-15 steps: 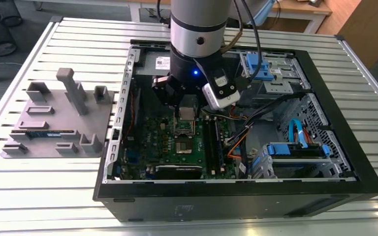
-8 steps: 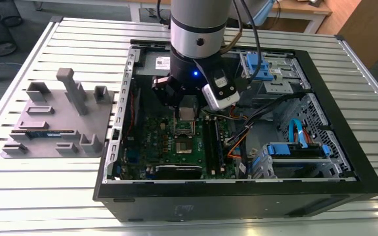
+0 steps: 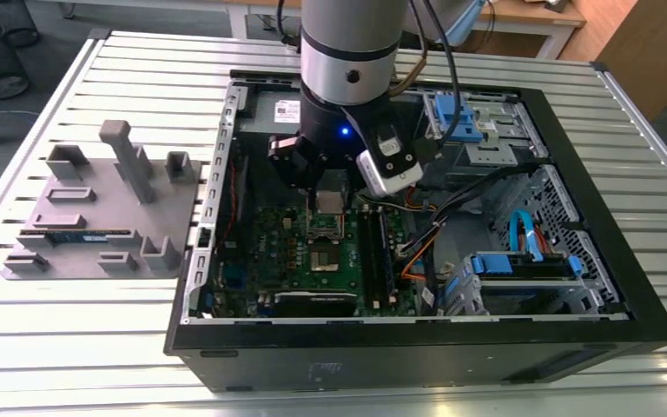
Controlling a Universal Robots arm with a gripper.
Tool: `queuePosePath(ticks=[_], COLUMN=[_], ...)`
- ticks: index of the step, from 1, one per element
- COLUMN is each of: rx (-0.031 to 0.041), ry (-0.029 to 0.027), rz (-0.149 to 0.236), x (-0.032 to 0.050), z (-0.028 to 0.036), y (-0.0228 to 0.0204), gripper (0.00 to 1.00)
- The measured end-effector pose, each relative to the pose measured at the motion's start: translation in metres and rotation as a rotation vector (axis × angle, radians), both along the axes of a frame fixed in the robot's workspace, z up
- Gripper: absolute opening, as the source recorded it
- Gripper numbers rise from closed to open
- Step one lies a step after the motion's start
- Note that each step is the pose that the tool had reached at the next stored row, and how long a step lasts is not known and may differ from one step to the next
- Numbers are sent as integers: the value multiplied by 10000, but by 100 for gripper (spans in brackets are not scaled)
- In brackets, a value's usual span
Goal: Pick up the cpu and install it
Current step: 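Pick up the cpu and move it towards the insertion slot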
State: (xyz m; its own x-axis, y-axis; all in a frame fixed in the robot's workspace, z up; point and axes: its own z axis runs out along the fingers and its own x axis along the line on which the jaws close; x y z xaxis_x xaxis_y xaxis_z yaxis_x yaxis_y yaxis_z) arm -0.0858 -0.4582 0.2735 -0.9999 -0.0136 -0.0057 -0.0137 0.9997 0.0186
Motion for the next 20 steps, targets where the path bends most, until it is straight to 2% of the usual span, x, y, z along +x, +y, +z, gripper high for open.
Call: queuePosePath(ticks=[10,20], rx=[-3,-3], ry=[-2,-2], rz=[49,117], x=[-15,-16], z=[-64,-199], y=[0,0], gripper=[47,47])
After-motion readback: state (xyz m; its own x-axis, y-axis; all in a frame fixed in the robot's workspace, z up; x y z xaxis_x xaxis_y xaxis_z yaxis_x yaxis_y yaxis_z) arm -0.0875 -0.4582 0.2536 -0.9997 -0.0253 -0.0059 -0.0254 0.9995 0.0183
